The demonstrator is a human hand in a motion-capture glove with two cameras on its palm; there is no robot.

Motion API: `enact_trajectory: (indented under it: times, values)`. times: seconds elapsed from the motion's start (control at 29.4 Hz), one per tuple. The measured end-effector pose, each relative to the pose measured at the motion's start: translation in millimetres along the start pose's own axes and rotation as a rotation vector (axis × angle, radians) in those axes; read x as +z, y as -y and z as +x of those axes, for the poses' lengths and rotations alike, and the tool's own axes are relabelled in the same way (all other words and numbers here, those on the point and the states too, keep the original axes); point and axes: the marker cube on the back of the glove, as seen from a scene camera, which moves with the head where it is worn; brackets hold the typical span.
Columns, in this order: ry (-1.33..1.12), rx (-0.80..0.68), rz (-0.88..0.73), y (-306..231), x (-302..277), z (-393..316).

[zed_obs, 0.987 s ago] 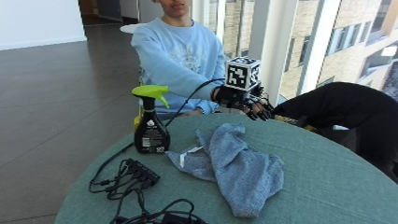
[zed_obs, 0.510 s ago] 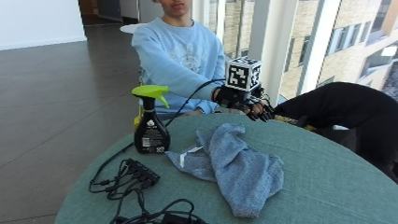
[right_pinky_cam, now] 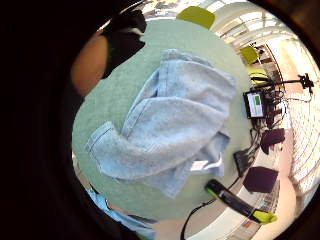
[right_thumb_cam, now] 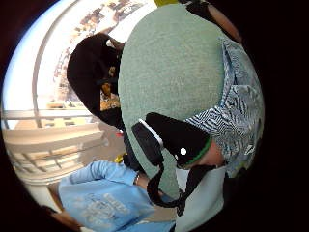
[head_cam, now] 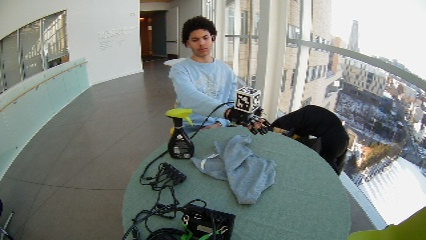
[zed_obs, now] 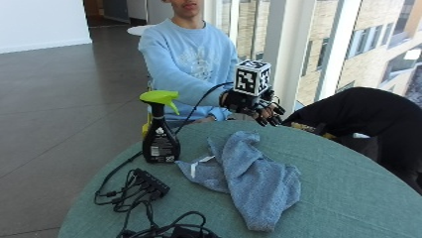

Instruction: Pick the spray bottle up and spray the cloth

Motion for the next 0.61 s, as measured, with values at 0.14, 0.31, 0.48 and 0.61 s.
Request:
enact_trajectory:
  times: [0.14,0.31,0.48,0.61]
  values:
    - [-0.005,-0.016,0.015,-26.2,-3.5,0.2]
    - [0.004,-0.033,0.03,-61.3,-7.5,6.4]
    - [0.04,-0.058,0.042,-103.9,-10.4,9.4]
    - [0.07,-0.067,0.058,-141.1,-9.7,8.8]
